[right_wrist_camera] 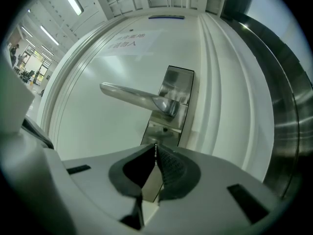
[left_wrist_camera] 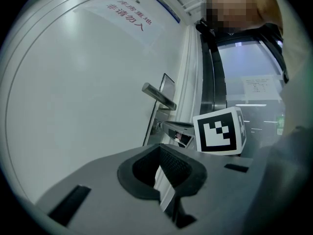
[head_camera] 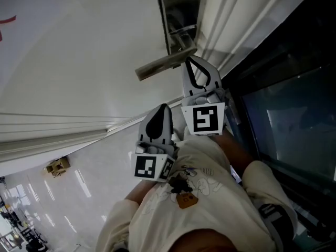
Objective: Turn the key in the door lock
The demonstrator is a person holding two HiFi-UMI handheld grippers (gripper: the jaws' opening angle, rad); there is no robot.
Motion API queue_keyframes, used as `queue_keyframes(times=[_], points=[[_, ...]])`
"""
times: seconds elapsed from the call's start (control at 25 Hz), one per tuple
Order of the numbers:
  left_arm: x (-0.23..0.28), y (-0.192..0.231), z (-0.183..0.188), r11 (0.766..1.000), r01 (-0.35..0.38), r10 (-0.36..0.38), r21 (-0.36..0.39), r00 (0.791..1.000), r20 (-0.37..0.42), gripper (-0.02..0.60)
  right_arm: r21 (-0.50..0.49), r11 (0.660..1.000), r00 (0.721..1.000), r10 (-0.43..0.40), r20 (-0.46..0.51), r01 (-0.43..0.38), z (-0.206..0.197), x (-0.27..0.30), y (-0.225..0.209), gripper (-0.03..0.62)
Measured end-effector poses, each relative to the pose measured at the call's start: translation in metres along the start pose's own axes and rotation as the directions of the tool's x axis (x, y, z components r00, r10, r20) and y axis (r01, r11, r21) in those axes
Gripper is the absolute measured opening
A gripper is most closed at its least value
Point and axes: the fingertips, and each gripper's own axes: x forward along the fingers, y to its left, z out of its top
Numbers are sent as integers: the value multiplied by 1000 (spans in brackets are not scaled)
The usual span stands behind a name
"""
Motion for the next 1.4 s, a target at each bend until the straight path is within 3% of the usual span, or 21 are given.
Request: queue_keyframes(times=[0.16,0.56,0.88,1.16,1.4], points=[[1,-1,-3,1000,-1,1,-4,1000,-6,3,27,1000,1000,0,10,0,0,1,0,18],[3,-3,-7,1000,-7,7,-13,1000,-13,3,276,960,998,29,58,-43,0,0,-5,18],[4,-4,-9,1000,-7,6,-22,1000,-16,3,490,866,993,60,104,-104,-4,0,-9,23],[4,-2,-13,999,-7,6,-35,1000,-26,3,578,806,990,61,129,-125,-5,0,-11,25],[4,-4,-14,999,4,-5,-43,1000,-30,3,667,731,987,69,142,-147,-6,1,-13,26]])
